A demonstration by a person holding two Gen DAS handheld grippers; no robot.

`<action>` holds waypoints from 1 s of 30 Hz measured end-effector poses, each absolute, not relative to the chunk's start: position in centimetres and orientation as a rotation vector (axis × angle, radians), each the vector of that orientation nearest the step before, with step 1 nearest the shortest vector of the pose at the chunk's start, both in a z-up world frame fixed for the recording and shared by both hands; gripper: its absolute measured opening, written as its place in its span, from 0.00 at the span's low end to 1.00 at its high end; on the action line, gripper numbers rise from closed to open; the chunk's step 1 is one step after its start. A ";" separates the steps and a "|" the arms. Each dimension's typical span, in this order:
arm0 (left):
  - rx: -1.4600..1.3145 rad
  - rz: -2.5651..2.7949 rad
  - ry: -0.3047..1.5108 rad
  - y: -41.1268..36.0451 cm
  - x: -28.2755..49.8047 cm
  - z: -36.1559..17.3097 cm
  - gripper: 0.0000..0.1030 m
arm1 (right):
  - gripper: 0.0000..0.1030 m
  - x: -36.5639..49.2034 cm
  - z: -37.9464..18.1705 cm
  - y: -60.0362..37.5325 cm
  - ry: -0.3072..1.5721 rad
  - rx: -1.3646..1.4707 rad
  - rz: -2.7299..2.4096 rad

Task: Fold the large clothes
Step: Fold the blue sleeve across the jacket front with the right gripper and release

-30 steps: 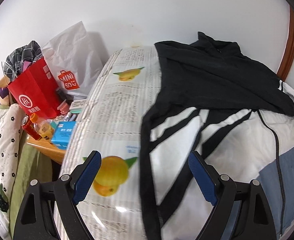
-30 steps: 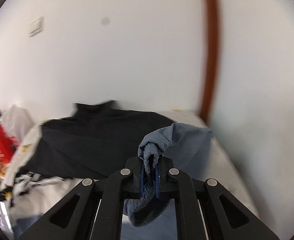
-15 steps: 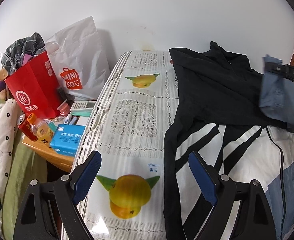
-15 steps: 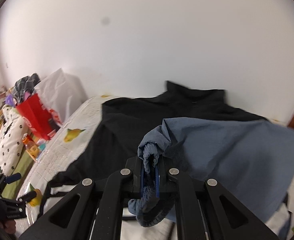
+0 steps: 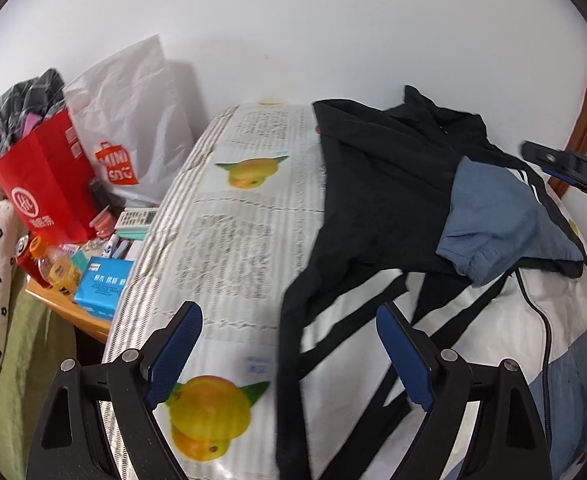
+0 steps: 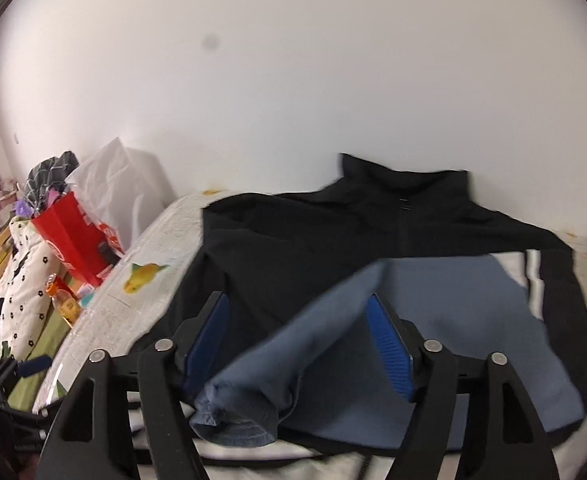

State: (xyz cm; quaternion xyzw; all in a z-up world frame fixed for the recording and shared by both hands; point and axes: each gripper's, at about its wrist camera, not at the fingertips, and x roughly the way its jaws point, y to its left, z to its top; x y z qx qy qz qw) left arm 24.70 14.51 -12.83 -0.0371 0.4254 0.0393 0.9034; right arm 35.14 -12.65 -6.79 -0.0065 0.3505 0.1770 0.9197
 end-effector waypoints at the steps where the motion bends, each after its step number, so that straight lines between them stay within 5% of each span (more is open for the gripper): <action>1: -0.081 0.067 0.876 14.0 24.7 -12.6 0.85 | 0.69 34.8 -6.7 -13.7 0.723 -0.015 0.350; 18: 0.071 -0.085 0.864 2.7 25.2 -10.5 0.85 | 0.68 26.1 -8.0 -33.7 0.762 0.053 0.003; 30: 0.199 -0.158 0.862 -5.1 27.8 -12.3 0.85 | 0.68 22.5 -8.3 -38.8 0.745 0.003 -0.057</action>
